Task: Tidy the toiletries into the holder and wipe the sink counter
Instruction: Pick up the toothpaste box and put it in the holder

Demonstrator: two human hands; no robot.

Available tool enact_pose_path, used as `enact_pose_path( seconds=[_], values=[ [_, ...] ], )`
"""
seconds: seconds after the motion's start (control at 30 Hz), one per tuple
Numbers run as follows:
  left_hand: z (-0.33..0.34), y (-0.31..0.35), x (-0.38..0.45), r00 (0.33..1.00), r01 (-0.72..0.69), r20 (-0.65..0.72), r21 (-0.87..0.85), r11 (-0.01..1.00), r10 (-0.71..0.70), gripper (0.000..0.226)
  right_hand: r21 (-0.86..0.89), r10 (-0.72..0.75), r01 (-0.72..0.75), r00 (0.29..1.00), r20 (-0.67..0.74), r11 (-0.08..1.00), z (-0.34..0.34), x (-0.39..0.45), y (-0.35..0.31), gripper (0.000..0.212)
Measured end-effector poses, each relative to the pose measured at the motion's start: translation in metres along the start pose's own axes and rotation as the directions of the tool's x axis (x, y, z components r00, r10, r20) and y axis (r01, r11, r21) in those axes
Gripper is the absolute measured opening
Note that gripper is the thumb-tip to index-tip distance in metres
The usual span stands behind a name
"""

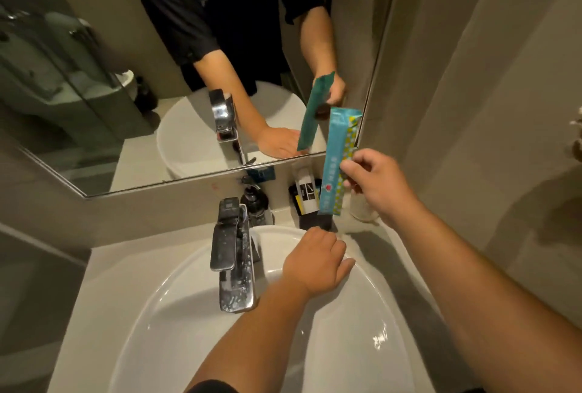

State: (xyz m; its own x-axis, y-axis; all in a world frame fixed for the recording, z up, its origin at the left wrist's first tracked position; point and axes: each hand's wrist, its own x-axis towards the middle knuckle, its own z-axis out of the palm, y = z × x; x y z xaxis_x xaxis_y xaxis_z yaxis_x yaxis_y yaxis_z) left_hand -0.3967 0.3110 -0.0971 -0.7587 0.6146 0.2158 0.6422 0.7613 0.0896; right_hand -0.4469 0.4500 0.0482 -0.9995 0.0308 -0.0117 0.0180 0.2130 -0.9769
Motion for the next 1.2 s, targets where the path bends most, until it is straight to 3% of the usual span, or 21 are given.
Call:
enact_pose_path(
  seconds=[0.2, 0.4, 0.67, 0.87, 1.0, 1.1, 1.2],
  values=[
    [0.012, -0.004, 0.002, 1.000, 0.001, -0.014, 0.005, 1.000, -0.001, 0.038, -0.054, -0.007, 0.011, 0.997, 0.076, 0.998, 0.039, 0.041, 0.026, 0.015],
    [0.011, -0.002, 0.001, 1.000, -0.008, -0.008, 0.047, 0.999, 0.008, 0.039, -0.329, 0.049, -0.001, 0.989, 0.138, 0.944, 0.046, 0.043, 0.074, 0.014],
    [0.007, 0.000, 0.001, 1.000, 0.007, -0.004, 0.024, 1.000, -0.007, 0.039, -0.435, 0.064, -0.007, 0.991, 0.116, 0.900, 0.043, 0.041, 0.083, 0.015],
    [0.002, 0.001, 0.001, 0.998, 0.038, 0.044, -0.033, 0.999, -0.036, 0.042, -0.530, -0.041, 0.059, 0.998, 0.047, 0.846, 0.029, 0.026, 0.070, 0.034],
    [-0.018, 0.007, 0.001, 0.978, 0.176, 0.125, -0.070, 0.982, -0.167, 0.049, -0.695, -0.172, 0.177, 0.982, 0.078, 0.697, 0.012, 0.002, 0.062, 0.036],
    [-0.038, 0.011, -0.009, 0.939, 0.336, 0.084, -0.040, 0.941, -0.332, 0.048, -0.778, -0.233, 0.243, 0.964, 0.128, 0.579, 0.000, -0.023, 0.056, 0.039],
    [-0.061, 0.019, -0.029, 0.891, 0.445, 0.108, -0.002, 0.896, -0.442, 0.048, -0.826, -0.198, 0.242, 0.967, 0.161, 0.508, -0.007, -0.055, 0.044, 0.041]
  ],
)
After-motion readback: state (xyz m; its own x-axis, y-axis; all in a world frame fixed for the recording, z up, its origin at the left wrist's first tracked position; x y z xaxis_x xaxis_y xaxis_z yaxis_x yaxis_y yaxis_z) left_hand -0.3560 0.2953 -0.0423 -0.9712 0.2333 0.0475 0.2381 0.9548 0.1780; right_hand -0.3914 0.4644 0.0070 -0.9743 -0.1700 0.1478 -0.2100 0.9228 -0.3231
